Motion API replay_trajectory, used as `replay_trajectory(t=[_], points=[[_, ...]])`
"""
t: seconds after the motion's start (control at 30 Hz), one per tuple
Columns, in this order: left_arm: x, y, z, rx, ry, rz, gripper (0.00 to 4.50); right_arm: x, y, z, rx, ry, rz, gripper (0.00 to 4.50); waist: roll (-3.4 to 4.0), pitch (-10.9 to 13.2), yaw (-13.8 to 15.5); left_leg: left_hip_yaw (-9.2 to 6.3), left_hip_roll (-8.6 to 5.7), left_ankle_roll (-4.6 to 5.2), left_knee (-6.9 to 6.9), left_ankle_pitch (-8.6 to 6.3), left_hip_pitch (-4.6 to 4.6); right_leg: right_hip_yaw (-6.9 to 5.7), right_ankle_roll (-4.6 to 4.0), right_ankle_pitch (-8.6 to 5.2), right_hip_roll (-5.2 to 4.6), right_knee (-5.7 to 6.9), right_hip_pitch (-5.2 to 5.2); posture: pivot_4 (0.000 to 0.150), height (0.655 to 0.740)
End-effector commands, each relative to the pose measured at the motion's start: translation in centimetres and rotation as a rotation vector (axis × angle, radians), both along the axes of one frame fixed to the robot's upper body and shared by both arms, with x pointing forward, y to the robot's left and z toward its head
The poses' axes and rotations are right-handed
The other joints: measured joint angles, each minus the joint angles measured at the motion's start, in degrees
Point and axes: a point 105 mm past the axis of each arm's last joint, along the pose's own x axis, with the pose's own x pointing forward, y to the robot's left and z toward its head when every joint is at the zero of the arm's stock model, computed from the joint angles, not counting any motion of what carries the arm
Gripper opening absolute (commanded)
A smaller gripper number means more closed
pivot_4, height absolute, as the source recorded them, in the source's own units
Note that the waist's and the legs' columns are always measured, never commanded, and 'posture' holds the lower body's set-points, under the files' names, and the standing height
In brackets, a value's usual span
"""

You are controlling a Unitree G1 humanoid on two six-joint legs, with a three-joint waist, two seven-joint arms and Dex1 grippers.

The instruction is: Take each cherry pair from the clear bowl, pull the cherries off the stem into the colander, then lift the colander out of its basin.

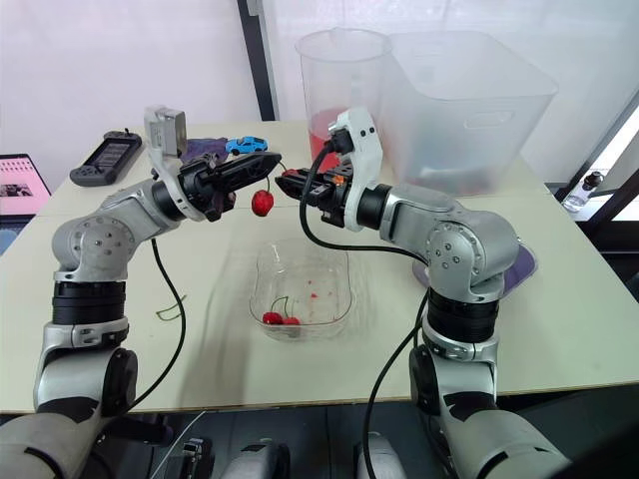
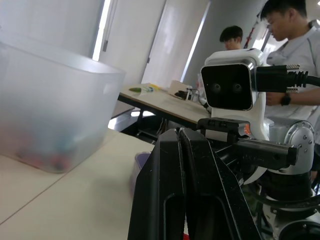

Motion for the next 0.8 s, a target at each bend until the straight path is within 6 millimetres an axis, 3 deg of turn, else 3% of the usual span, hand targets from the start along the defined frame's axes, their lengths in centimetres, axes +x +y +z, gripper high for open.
replay_trajectory(t=[0.03,0.33,0.53,0.57,0.63,0.8], points=[[-0.7,0.2,1.5,-0.018,-0.066,-0.003,0.00,-0.5,-0.4,-0.3,-0.030,-0.019,0.005,0.61,0.00,0.0,0.0,0.00,0.00,0.00,0.00,0.00,-0.01,0.00,0.00,0.00,0.00,-0.01,0.00,0.150,0.7337],[-0.5,0.4,1.8,-0.021,-0.070,0.006,0.00,0.2,-3.0,-3.5,-0.115,0.080,-0.075,0.61,0.00,0.0,0.1,0.02,0.00,0.01,0.01,-0.01,-0.01,0.00,0.00,0.00,0.00,-0.03,0.01,0.150,0.7337],[-0.5,0.3,1.5,-0.023,-0.065,0.007,0.00,0.2,-5.5,-3.1,-0.153,0.074,-0.117,0.61,0.00,0.0,0.1,0.01,0.01,0.01,0.00,-0.01,-0.01,0.00,0.00,0.00,0.01,-0.04,0.01,0.150,0.7337],[-0.5,0.2,1.5,-0.023,-0.065,0.007,0.00,0.4,-6.7,-2.5,-0.175,0.057,-0.147,0.61,-0.01,0.0,0.2,0.02,0.01,0.03,0.00,-0.02,-0.02,0.01,0.00,0.00,0.01,-0.05,0.01,0.150,0.7337],[-0.6,0.2,1.4,-0.023,-0.065,0.006,0.00,0.9,-11.1,-1.8,-0.319,0.014,-0.246,0.61,0.04,0.0,0.9,0.02,-0.04,0.09,0.05,-0.05,-0.10,-0.02,0.00,0.00,-0.03,-0.08,0.02,0.150,0.7337],[-0.6,0.2,1.2,-0.031,-0.074,0.012,0.00,0.8,-19.4,-2.4,-0.630,0.046,-0.391,0.61,0.00,0.0,1.5,0.17,-0.10,0.40,0.16,-0.22,-0.19,-0.05,0.01,0.00,-0.05,-0.19,0.06,0.150,0.7337]])
